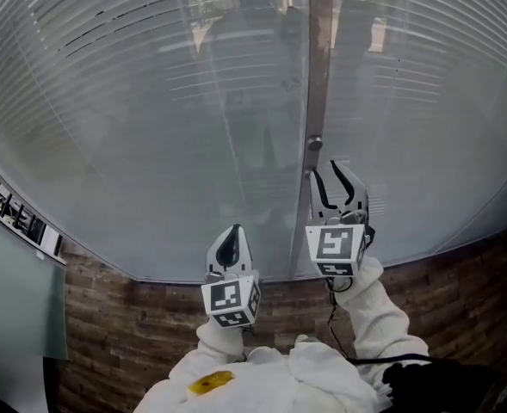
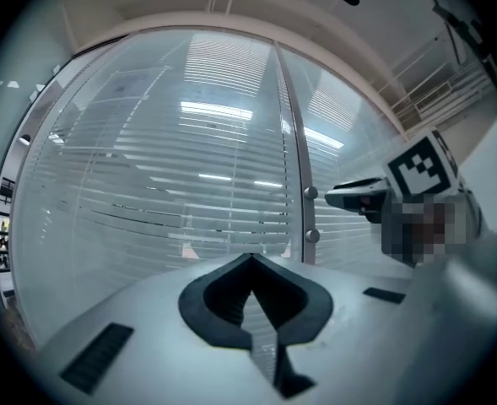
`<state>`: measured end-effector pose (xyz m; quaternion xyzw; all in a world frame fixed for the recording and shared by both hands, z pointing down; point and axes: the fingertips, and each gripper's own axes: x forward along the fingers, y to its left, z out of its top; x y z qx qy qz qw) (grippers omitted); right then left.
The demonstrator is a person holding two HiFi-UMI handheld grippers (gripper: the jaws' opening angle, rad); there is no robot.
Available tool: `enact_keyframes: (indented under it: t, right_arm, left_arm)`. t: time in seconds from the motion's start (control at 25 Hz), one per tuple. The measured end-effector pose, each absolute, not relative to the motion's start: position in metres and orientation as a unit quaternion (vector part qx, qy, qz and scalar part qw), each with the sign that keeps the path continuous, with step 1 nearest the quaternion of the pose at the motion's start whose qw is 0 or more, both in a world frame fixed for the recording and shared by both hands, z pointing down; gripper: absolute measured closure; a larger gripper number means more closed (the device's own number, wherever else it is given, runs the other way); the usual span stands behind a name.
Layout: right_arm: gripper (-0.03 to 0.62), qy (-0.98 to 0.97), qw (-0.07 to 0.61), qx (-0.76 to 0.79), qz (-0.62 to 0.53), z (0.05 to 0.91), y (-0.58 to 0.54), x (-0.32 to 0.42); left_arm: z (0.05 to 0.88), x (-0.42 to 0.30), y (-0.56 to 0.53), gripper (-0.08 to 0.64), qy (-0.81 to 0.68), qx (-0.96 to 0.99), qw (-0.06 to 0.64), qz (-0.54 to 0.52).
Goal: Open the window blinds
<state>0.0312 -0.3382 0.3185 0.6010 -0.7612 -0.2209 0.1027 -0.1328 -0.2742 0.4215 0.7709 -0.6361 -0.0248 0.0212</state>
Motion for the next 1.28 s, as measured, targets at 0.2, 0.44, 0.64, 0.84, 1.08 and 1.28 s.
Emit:
enact_keyframes:
  t: [0.2, 0.44, 0.64, 0.84, 1.08, 1.28]
  right_arm:
    - [0.452, -0.687, 0.277, 0.555, -0.379, 0.309, -0.362, 0.016]
    - [0.44, -0.633, 0.41, 0.488, -0.439, 0.318, -0.386, 0.015]
    - [0.442, -0.594, 0.442, 0.473, -0.477, 0.321, -0.391, 0.012]
    - [0.453, -0.582, 0.437, 0.484, -0.486, 0.317, -0.39, 0.012]
    - [0.459, -0.646, 0.369, 0.552, -0.377, 0.314, -0.392, 0.014]
    - [0.459, -0.698, 0.271, 0.607, -0.266, 0.311, -0.393, 0.018]
  left_arm:
    - [0.425, -0.125, -0.275, 0.561, -0.624, 0.781, 0.025, -0.02]
    - [0.425, -0.125, -0.275, 0.561, -0.622, 0.782, 0.027, -0.023]
    - [0.43, -0.128, -0.277, 0.561, -0.624, 0.781, 0.034, -0.022]
    - [0.43, -0.13, -0.279, 0.561, -0.623, 0.781, 0.033, -0.02]
    - [0.426, -0.13, -0.283, 0.561, -0.625, 0.78, 0.026, -0.022]
    - [0.422, -0.13, -0.282, 0.561, -0.627, 0.779, 0.025, -0.023]
